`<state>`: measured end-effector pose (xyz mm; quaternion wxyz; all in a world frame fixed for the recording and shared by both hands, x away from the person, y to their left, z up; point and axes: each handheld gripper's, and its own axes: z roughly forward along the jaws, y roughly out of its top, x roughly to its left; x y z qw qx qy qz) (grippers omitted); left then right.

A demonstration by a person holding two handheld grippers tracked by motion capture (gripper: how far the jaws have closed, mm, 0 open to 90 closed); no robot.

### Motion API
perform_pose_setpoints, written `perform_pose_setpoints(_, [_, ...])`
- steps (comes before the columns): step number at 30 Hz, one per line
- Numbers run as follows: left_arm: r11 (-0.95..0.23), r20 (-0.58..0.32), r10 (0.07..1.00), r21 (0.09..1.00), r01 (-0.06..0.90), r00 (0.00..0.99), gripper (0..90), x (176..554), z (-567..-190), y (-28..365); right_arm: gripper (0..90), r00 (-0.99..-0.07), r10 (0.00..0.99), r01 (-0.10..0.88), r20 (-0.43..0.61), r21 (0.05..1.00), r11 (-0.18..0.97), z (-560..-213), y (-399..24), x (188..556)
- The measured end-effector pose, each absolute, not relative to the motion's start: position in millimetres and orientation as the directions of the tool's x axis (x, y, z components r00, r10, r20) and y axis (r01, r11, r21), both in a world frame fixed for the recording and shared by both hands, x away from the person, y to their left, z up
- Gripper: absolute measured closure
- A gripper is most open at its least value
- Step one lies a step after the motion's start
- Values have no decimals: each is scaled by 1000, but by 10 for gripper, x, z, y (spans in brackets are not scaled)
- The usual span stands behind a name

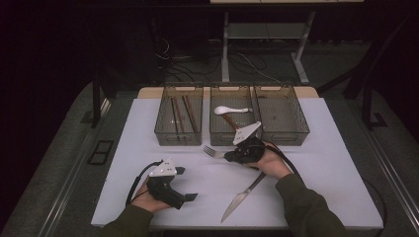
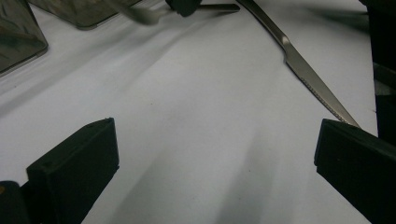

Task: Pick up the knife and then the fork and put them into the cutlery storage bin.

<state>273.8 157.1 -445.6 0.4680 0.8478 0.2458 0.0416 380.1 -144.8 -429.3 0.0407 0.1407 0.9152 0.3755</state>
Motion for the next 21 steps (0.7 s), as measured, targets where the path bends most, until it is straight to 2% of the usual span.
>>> perform_pose_setpoints(9, [-440,-159,457,815,378,875,0,2737,-4450,1578,862,-932,352,295,90,751,590,-4112,-1568,3784])
perform_pose_setpoints(21, [-440,-163,456,813,381,875,0,2734,-4451,1576,882,-920,375,319,115,777,543,-4051,-1668,3762])
